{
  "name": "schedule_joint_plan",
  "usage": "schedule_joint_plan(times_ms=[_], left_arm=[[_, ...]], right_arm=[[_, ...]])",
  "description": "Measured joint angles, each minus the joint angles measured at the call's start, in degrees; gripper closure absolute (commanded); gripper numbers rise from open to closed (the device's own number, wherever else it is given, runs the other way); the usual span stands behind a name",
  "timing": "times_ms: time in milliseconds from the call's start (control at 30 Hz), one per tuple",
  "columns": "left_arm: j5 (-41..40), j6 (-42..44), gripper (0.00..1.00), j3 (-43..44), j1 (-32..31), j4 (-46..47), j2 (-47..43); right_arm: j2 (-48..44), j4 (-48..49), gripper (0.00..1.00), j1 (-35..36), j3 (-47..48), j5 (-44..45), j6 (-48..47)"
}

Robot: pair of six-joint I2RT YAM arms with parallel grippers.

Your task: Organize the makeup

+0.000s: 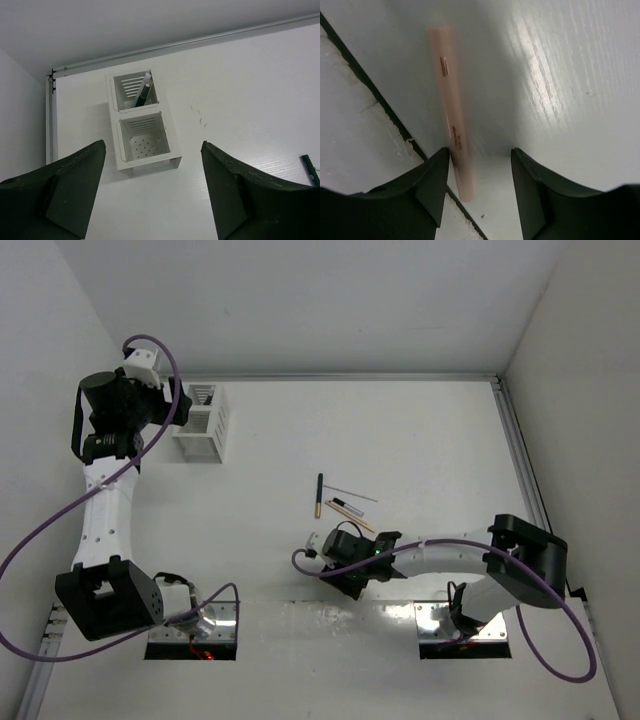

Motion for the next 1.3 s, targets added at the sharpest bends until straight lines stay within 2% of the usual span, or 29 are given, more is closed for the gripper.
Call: schedule_joint_plan(times_ms=[100,167,200,233,300,333,467,667,800,1000,1167,1300], left_arm=[[-0.1,0.0,0.17,0.0,-0.3,0.0,0.0],[-0.1,0.0,0.17,0.0,-0.4,0.0,0.0],[0.0,0.0,0.17,0.0,-0.4,0.0,0.0],[0.0,0.0,0.17,0.0,-0.4,0.0,0.0],[0.1,0.0,0.18,-0.1,-0.4,0.0,0.0],[0.6,0.6,0.20,-0.2,-0.4,0.0,0.0],[4.4,3.0,0.28,-0.6,-0.7,-1.2,0.0],[13.9,6.5,0.28,-1.0,-6.0,-5.4,-0.1],[21.3,8.2,0.27,-2.2,-9.9,-5.9,-0.8],[31.4,9.1,0.18,-5.7,-15.0,-6.9,-3.4],[36.1,4.4,0.18,-5.8,-17.6,-4.2,-3.2],[37.7,-0.6,0.16,-5.8,-17.7,0.6,-0.9]], right_arm=[[1.1,0.5,0.50,0.1,0.1,0.8,0.4],[1.4,0.9,0.60,0.1,0.2,0.9,0.7],[1.5,1.2,0.66,0.2,0.2,1.0,0.9],[1.6,1.4,0.80,0.3,0.3,1.0,1.1],[1.7,1.8,0.96,0.5,0.3,1.0,1.8],[1.7,2.0,1.00,0.5,0.3,1.2,1.7],[1.4,2.0,1.00,0.3,0.3,2.1,0.9],[-2.7,0.8,1.00,-5.4,2.1,2.5,-2.8],[-6.7,5.9,1.00,-12.7,7.7,0.5,-4.8],[-5.2,19.0,1.00,-19.1,18.4,-5.3,-6.3],[-0.8,28.2,1.00,-21.6,22.9,-10.2,-5.0],[2.4,31.5,1.00,-23.2,24.2,-13.2,-3.9]])
